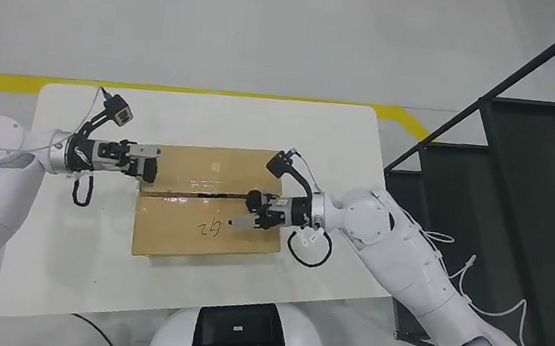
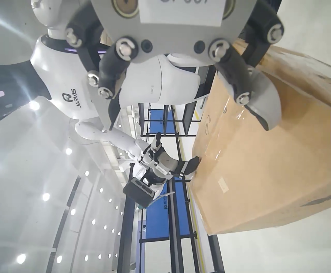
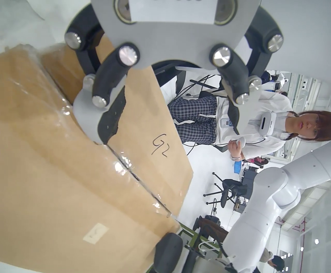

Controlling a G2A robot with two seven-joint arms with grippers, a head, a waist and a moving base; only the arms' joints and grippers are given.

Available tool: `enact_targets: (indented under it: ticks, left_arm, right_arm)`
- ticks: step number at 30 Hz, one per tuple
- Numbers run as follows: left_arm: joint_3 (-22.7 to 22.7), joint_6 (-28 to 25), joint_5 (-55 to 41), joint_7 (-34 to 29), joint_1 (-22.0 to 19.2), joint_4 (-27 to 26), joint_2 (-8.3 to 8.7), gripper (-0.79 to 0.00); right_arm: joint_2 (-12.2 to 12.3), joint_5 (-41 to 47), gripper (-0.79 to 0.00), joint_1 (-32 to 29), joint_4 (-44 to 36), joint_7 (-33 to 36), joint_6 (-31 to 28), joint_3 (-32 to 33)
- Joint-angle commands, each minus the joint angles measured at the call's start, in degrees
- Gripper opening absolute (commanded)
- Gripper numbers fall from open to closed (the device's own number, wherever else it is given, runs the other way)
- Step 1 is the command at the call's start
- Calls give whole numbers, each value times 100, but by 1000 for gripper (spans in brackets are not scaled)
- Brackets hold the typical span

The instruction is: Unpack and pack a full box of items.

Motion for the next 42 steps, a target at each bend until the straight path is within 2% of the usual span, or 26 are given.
enact_targets:
  ticks: [1,8,13,21,25,29,33,38,42]
  left_arm:
    - [125,0,32,0,-34,-2,50,0]
    - [595,0,-164,0,-67,-202,274,0]
    - [935,0,85,0,-89,-356,471,0]
    - [1085,0,-226,0,-87,-609,669,0]
    - [1081,0,-247,0,-86,-614,675,0]
    - [1081,0,-247,0,-86,-614,675,0]
    - [1081,0,-247,0,-86,-614,675,0]
    - [1081,0,-247,0,-86,-614,675,0]
    - [1081,0,-247,0,-86,-614,675,0]
  right_arm:
    - [-16,29,0,20,44,-76,-37,-31]
    - [-29,-10,0,62,72,-135,-102,-38]
    - [-21,-72,0,63,11,-138,-77,-4]
    - [23,-180,0,-38,-233,-138,-57,139]
    - [72,-201,0,-206,-469,-191,-136,300]
    - [180,-166,0,-715,-782,-273,-236,636]
    - [334,-307,0,-1509,-1200,-413,-199,1164]
    - [504,-518,0,-2570,-1745,-515,-31,1827]
    - [574,-637,0,-3081,-1811,-549,171,2110]
